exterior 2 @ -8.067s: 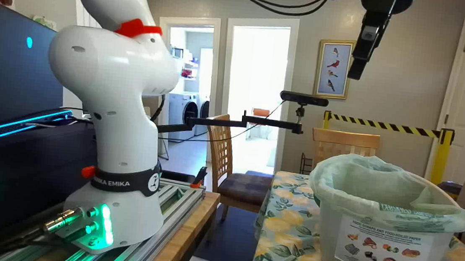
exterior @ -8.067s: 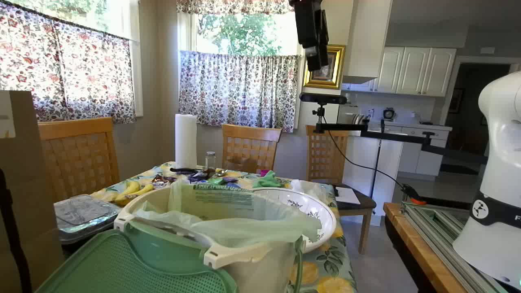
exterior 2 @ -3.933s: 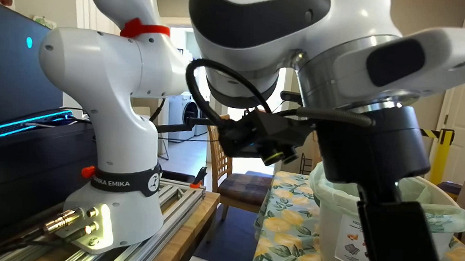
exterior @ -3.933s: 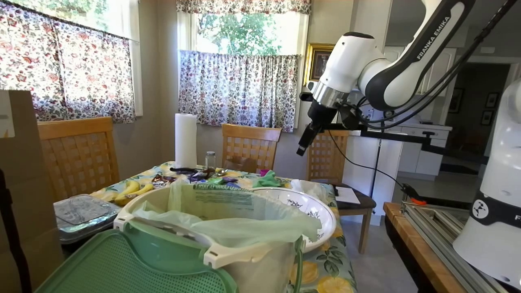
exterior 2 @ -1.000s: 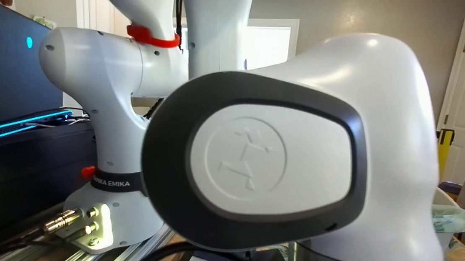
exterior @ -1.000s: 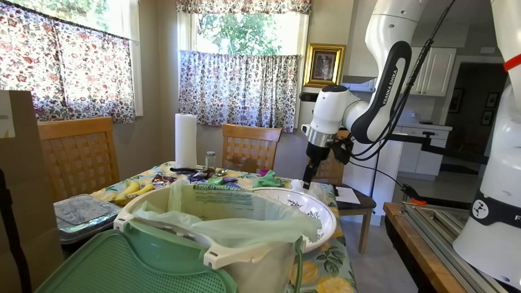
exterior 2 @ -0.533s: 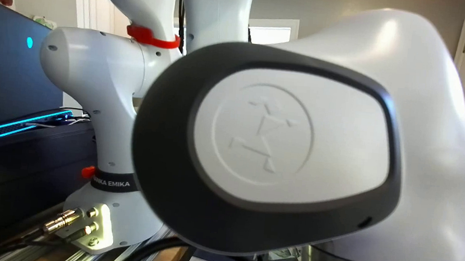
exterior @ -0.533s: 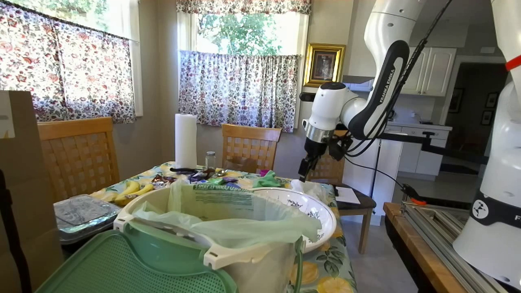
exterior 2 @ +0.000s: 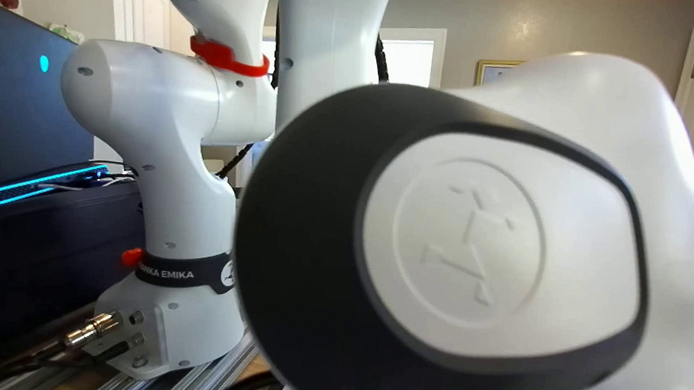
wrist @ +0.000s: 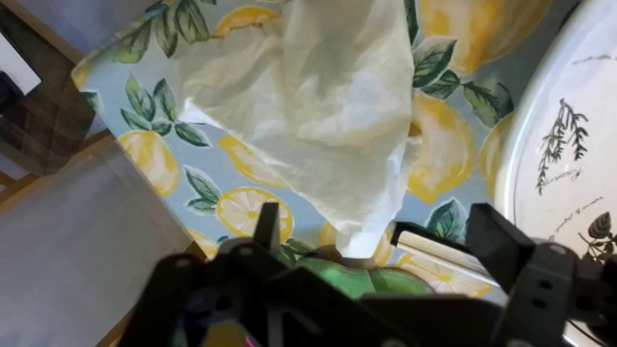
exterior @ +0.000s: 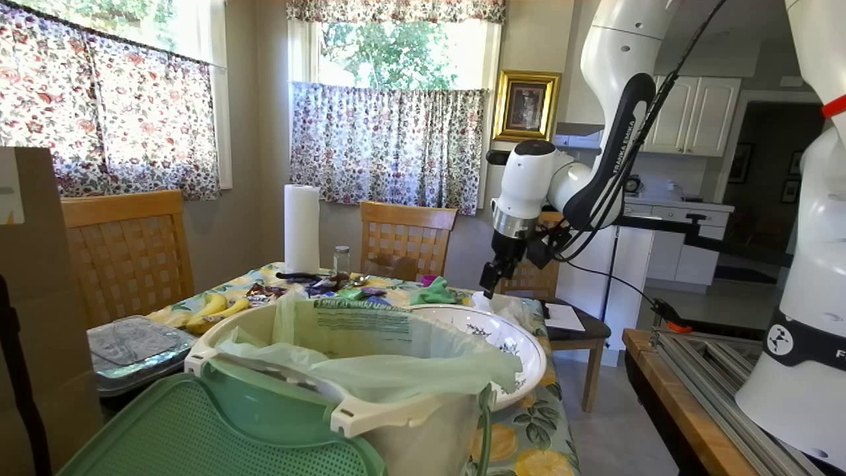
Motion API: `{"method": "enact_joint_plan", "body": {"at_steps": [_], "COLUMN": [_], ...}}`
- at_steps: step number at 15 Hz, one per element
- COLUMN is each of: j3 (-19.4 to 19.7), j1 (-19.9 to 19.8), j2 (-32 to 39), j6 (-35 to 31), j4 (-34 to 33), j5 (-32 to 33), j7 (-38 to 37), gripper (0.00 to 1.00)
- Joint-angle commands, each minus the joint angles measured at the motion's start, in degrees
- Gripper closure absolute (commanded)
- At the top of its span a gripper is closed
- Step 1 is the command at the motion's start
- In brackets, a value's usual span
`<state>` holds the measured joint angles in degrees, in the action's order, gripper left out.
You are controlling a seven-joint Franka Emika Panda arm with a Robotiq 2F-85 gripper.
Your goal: Use the white napkin to wipe the white bowl then throw it in the bin.
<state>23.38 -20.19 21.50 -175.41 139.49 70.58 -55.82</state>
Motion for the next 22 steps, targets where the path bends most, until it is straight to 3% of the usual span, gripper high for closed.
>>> {"method": "enact_joint_plan", "body": {"at_steps": [1, 8, 21, 22], "j3": [3.3, 7.8, 6.6, 6.5], "j1": [2.8, 6.5, 5.7, 5.6], "j2": [3.7, 7.7, 13.1, 13.4], "j6": [-0.7, -1.2, -1.2, -1.1], "j4": [-3.7, -8.6, -13.4, -13.7], "j5": [4.4, 14.4, 25.4, 26.2], "j7": [-8.4, -25.7, -42.9, -43.9], "gripper": [0.0, 0.0, 0.0, 0.04]}}
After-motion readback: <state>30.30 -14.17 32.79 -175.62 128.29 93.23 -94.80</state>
